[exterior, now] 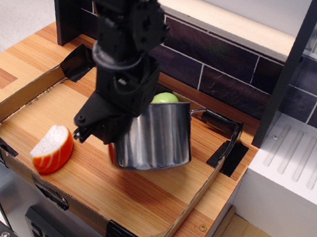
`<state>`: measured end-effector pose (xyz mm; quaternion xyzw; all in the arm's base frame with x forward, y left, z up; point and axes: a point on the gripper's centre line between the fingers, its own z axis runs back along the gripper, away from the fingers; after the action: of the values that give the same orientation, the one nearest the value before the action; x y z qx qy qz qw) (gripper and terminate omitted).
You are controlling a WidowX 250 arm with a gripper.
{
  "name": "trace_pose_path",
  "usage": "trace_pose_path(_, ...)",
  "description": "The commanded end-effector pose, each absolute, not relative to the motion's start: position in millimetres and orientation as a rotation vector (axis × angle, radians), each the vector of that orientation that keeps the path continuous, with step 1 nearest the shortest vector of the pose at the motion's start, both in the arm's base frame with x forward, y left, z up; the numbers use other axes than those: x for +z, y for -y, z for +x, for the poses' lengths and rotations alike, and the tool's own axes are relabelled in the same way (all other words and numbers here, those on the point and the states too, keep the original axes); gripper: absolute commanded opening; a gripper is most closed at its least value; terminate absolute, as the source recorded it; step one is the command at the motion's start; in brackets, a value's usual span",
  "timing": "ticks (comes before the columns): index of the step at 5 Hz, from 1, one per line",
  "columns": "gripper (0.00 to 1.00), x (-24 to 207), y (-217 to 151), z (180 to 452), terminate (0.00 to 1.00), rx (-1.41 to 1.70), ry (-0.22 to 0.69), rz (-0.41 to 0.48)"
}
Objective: Upright metal pot
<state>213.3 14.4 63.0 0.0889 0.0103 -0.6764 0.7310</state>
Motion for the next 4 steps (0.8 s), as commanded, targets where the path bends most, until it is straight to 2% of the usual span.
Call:
trace_pose_path(1,0.00,61,-21,210,0.00,-1.503,0.092,0.411)
trace_pose_path(2,0.00,58,-12,204,0.00,-1.510,0.134,0.430)
trace_pose_path(3,1.00,62,-4,196,0.00,-1.469,0.161,0.432)
trace_pose_path(4,1.00,69,-1,196,0.00,-1.416,0.160,0.376)
